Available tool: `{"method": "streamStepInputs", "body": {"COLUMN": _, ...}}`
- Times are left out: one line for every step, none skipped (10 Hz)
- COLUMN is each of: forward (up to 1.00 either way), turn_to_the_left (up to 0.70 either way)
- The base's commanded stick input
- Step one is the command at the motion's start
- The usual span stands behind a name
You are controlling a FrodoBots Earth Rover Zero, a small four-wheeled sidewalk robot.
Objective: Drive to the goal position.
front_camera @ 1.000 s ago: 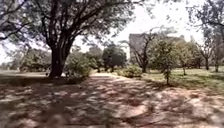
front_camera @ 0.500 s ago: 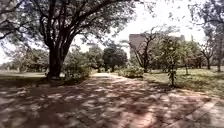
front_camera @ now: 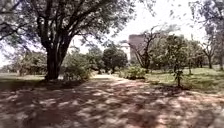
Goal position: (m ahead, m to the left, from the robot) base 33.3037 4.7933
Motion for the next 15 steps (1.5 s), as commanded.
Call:
{"method": "streamStepInputs", "body": {"forward": 0.70, "turn_to_the_left": 0.00}}
{"method": "streamStepInputs", "body": {"forward": 0.70, "turn_to_the_left": 0.00}}
{"method": "streamStepInputs", "body": {"forward": 0.70, "turn_to_the_left": 0.00}}
{"method": "streamStepInputs", "body": {"forward": 0.70, "turn_to_the_left": 0.00}}
{"method": "streamStepInputs", "body": {"forward": 0.70, "turn_to_the_left": 0.00}}
{"method": "streamStepInputs", "body": {"forward": 0.70, "turn_to_the_left": 0.00}}
{"method": "streamStepInputs", "body": {"forward": 0.70, "turn_to_the_left": 0.00}}
{"method": "streamStepInputs", "body": {"forward": 0.70, "turn_to_the_left": 0.00}}
{"method": "streamStepInputs", "body": {"forward": 0.70, "turn_to_the_left": 0.00}}
{"method": "streamStepInputs", "body": {"forward": 0.70, "turn_to_the_left": 0.00}}
{"method": "streamStepInputs", "body": {"forward": 0.70, "turn_to_the_left": 0.00}}
{"method": "streamStepInputs", "body": {"forward": 0.70, "turn_to_the_left": 0.00}}
{"method": "streamStepInputs", "body": {"forward": 0.70, "turn_to_the_left": 0.00}}
{"method": "streamStepInputs", "body": {"forward": 0.70, "turn_to_the_left": 0.00}}
{"method": "streamStepInputs", "body": {"forward": 0.70, "turn_to_the_left": 0.00}}
